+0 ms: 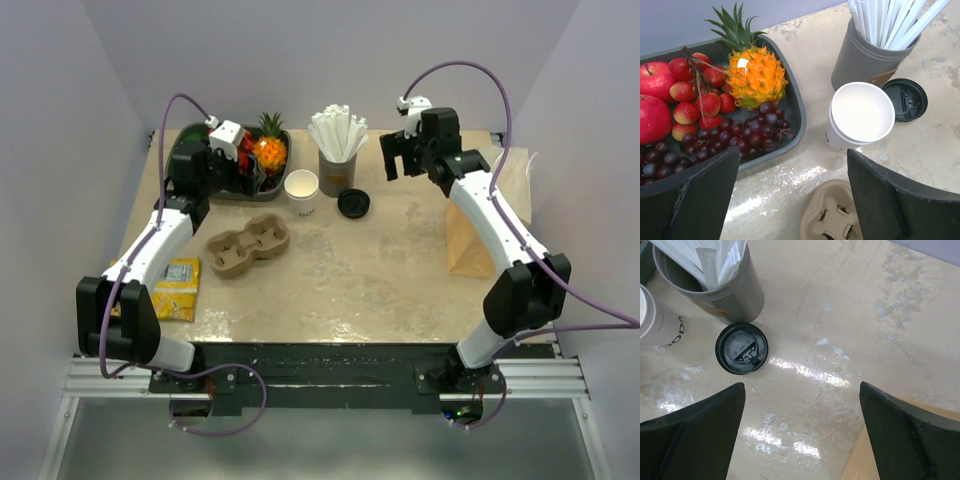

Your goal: Pack the takeout coffee

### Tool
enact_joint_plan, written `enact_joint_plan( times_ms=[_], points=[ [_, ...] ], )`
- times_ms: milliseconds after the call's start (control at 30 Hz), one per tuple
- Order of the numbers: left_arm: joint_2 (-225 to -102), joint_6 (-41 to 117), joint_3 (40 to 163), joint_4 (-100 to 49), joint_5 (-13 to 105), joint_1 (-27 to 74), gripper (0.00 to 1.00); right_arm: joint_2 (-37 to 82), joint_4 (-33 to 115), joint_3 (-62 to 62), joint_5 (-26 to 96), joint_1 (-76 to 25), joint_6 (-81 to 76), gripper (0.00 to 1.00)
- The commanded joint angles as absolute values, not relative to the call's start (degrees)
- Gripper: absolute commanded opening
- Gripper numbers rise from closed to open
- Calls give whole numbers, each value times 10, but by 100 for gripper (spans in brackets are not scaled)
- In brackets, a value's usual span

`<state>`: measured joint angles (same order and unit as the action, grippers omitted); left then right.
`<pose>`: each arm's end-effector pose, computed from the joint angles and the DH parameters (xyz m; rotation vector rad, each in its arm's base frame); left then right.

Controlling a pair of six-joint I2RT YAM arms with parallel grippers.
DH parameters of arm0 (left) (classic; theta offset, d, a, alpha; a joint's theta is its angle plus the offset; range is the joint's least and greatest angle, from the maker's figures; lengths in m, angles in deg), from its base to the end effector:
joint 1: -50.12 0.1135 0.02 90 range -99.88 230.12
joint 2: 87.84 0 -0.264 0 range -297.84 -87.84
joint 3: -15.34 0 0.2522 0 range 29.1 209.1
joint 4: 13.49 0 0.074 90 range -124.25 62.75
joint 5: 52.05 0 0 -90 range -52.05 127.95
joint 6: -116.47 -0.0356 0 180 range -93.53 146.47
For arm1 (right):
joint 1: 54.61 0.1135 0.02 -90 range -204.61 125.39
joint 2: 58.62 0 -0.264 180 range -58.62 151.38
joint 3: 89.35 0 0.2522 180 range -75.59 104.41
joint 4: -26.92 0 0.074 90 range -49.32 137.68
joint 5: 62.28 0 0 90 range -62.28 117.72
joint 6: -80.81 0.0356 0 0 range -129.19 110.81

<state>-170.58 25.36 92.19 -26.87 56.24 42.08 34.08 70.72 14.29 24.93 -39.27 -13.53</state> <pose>0.3344 -0.0585 0.3139 0.3671 1.8724 -0.3859 0.3593 0.0968 0.3656 -0.3384 2.1173 0.0599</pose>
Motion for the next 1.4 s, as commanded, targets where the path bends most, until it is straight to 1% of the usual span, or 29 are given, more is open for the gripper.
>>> enact_joint_plan(
  times_ms=[0,100,133,200,300,333,367,400,467,533,567,600,700,900,1000,1200,1333,1367],
  points=[
    [-1702,261,925,-237,574,418,92,344,704,183,302,-393,-146,99],
    [-1700,284,933,-255,580,418,94,364,726,220,363,-392,-201,99],
    [-1698,290,937,-260,589,418,94,370,732,233,423,-392,-227,99],
    [-1695,295,938,-272,597,418,95,394,753,275,477,-387,-252,99],
    [-1689,292,941,-306,593,418,95,421,768,322,535,-358,-294,89],
    [-1684,288,940,-312,588,418,95,434,770,329,542,-346,-337,86],
    [-1682,281,939,-318,585,418,95,442,768,336,552,-320,-358,79],
    [-1677,280,939,-330,583,419,95,449,768,345,560,-309,-383,76],
    [-1664,280,935,-341,586,419,95,474,768,354,592,-285,-441,65],
    [-1646,284,931,-353,597,419,95,512,777,379,613,-275,-482,60],
    [-1638,287,928,-356,598,419,95,526,804,394,621,-268,-498,54],
    [-1623,290,925,-358,599,419,94,543,822,427,630,-261,-535,53],
    [-1594,298,913,-365,594,419,94,591,880,468,631,-240,-581,53],
    [-1540,298,890,-397,573,419,94,634,918,479,613,-217,-688,54],
    [-1523,289,876,-407,571,420,94,649,925,479,601,-214,-714,54],
    [-1516,289,872,-409,572,426,94,673,922,500,591,-213,-718,52],
    [-1523,294,872,-399,576,433,94,679,913,500,581,-214,-719,48],
    [-1523,295,872,-394,577,435,94,682,914,502,576,-213,-719,45]
  ],
)
